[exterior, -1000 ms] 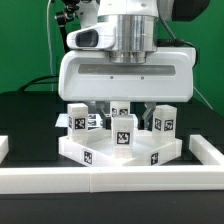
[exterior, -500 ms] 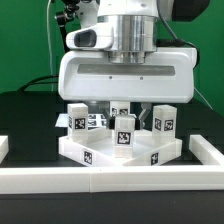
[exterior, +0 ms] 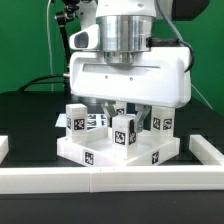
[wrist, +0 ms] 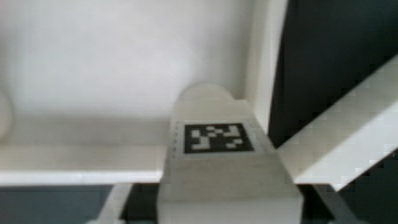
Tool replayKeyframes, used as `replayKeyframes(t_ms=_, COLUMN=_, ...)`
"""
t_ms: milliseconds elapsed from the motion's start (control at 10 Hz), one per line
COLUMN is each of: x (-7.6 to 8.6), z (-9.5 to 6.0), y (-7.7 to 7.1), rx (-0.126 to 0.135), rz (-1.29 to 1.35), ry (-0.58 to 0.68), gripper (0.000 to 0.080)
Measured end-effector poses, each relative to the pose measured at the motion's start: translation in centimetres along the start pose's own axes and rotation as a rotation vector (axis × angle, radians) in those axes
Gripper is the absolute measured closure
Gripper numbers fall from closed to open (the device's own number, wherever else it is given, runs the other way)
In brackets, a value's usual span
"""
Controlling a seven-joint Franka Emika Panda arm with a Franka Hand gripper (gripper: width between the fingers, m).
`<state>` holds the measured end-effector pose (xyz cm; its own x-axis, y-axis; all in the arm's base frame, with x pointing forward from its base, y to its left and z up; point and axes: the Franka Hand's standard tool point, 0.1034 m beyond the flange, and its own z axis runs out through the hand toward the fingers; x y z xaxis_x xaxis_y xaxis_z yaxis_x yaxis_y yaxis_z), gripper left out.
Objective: Assemble square table
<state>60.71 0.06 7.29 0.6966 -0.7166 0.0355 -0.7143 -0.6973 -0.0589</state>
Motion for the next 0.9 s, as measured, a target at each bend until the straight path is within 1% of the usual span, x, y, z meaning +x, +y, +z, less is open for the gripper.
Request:
replayKeyframes(t_ms=700, x=-0.12, z=0.00, y=-0.08, rx=-0.001, rz=0.529, ry=-0.007, gripper=0.0509)
replayKeyframes(t_ms=900, x=-0.13, z=0.00, y=-0.10, rx=0.005, rz=0.713, ry=-0.014, gripper=0.0509)
